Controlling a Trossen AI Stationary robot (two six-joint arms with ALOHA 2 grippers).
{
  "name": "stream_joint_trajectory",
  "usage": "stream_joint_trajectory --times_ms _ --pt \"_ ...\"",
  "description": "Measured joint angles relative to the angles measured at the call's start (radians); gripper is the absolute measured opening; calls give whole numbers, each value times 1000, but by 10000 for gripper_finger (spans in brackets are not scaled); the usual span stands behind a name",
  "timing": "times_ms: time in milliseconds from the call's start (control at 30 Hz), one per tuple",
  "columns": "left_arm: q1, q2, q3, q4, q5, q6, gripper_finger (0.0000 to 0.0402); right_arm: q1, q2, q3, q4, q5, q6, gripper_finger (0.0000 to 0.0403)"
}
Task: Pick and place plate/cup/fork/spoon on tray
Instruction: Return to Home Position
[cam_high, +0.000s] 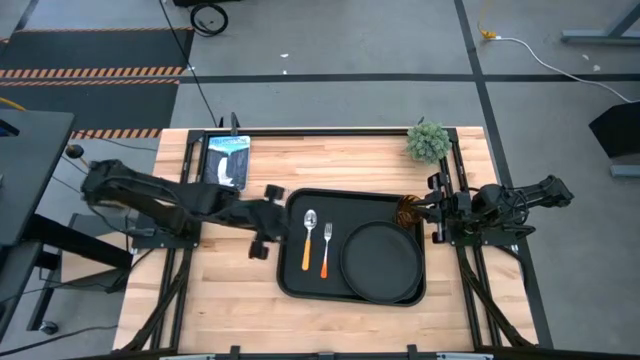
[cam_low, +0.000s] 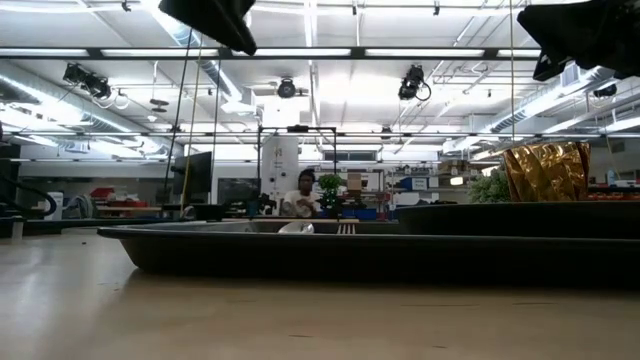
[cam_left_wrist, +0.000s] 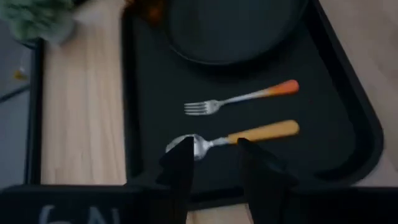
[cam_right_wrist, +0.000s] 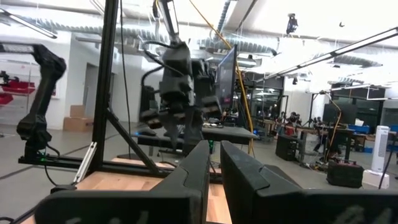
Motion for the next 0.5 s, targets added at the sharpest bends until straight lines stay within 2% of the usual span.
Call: stream_joint_trajectory --times_ms 233,500 --pt "-6 -323 -318 304 -2 -105 104 0 0 0 3 0 0 45" --pt "-6 -697 -569 437 -12 -252 84 0 0 0 7 0 0 45"
